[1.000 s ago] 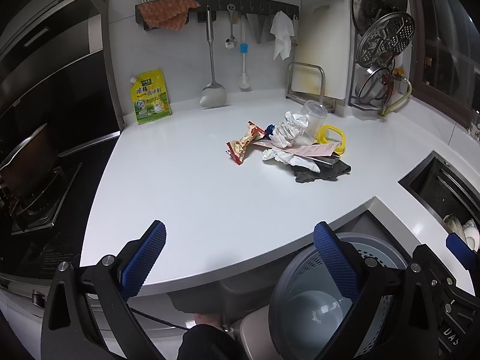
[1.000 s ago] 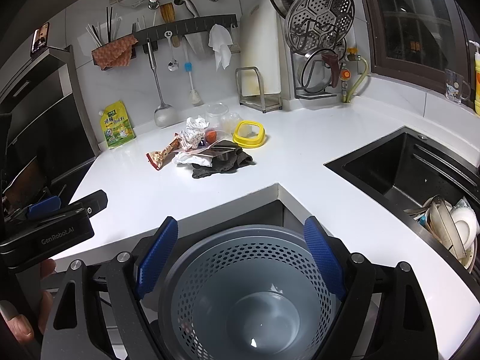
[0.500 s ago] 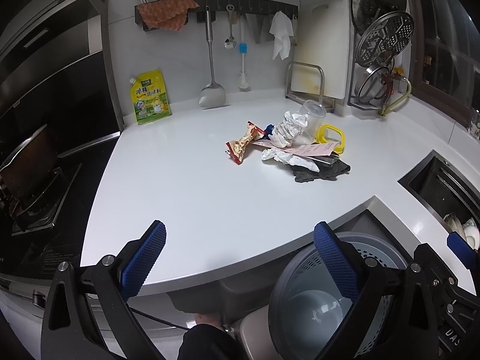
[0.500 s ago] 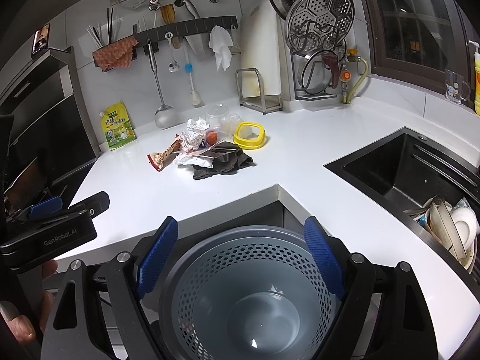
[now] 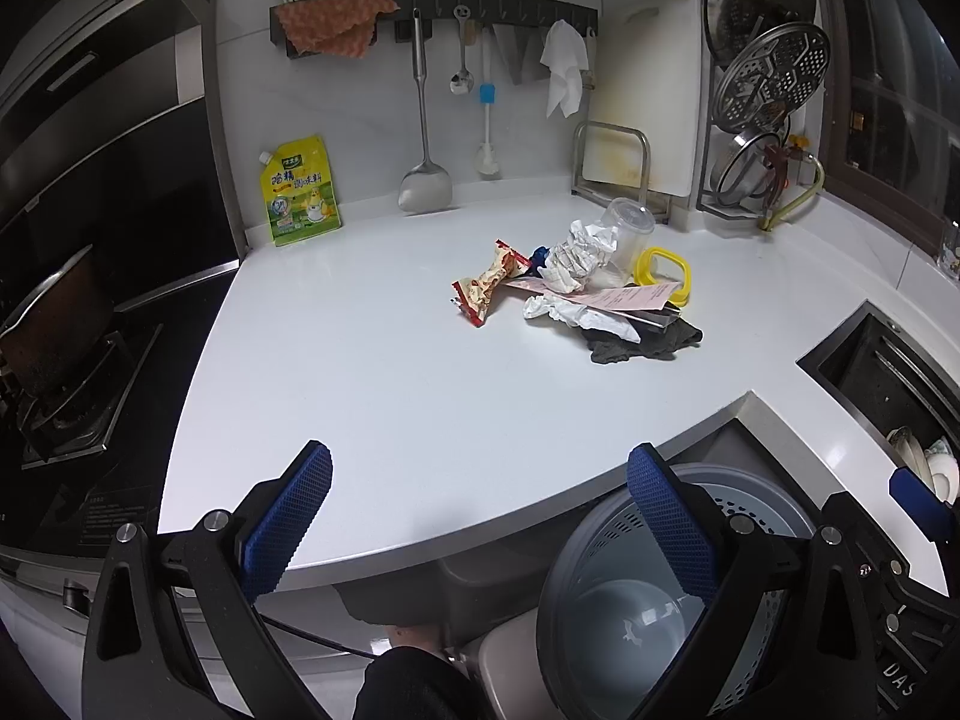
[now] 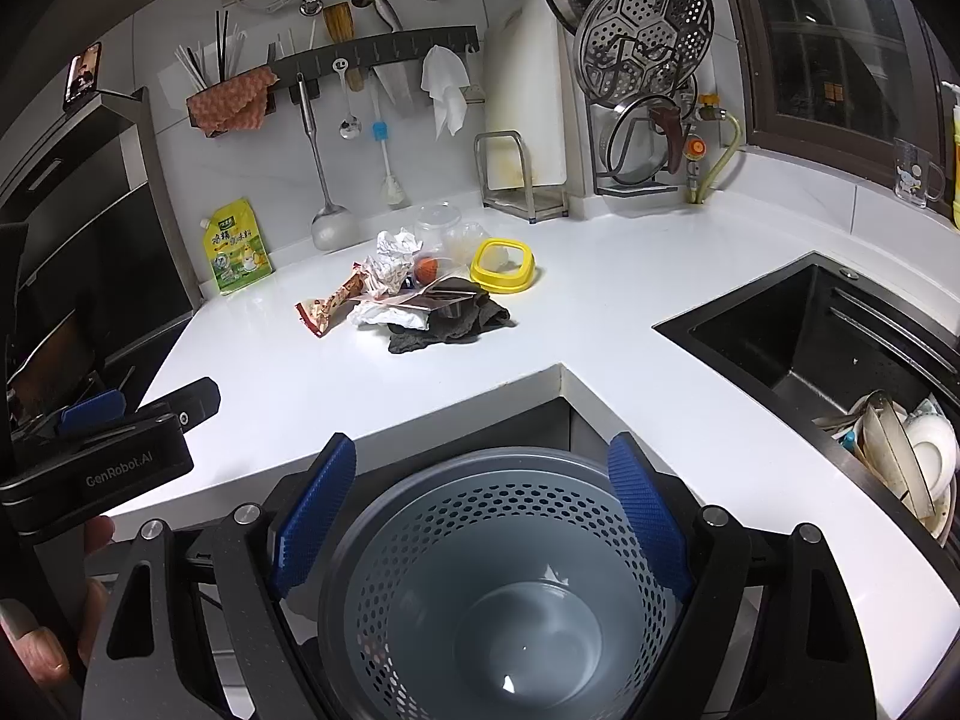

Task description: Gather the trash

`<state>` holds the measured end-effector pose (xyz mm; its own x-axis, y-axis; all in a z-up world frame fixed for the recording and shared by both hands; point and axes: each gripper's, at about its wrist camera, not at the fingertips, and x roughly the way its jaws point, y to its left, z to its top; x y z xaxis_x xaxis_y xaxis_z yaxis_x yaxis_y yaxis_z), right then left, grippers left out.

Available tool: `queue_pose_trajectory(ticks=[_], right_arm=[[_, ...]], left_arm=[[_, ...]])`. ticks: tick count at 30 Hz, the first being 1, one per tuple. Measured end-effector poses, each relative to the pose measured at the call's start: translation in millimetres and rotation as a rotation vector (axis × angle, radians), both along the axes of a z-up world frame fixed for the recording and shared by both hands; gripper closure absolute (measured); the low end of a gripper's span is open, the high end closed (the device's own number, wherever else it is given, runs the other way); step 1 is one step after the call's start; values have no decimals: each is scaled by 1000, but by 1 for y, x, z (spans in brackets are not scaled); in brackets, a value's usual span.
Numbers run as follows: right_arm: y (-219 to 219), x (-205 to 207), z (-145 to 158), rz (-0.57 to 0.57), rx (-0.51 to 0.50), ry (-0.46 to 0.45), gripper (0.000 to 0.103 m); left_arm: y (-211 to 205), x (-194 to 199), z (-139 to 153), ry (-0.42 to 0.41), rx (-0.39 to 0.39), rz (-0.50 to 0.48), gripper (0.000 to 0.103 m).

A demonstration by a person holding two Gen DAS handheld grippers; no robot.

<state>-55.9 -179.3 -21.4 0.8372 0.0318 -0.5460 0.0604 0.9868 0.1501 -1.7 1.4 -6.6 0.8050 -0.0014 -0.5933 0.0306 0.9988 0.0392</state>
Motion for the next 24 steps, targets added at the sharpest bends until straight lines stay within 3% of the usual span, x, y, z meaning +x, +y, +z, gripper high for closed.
queue_pose_trajectory(ticks=[13, 24], right_arm=[[1, 3, -4, 8, -2, 10, 21], [-14, 33, -21, 7, -2, 51, 21]], left_arm=[[4, 2, -3, 1, 6, 8, 6], [23, 38, -18, 26, -16, 57, 6]])
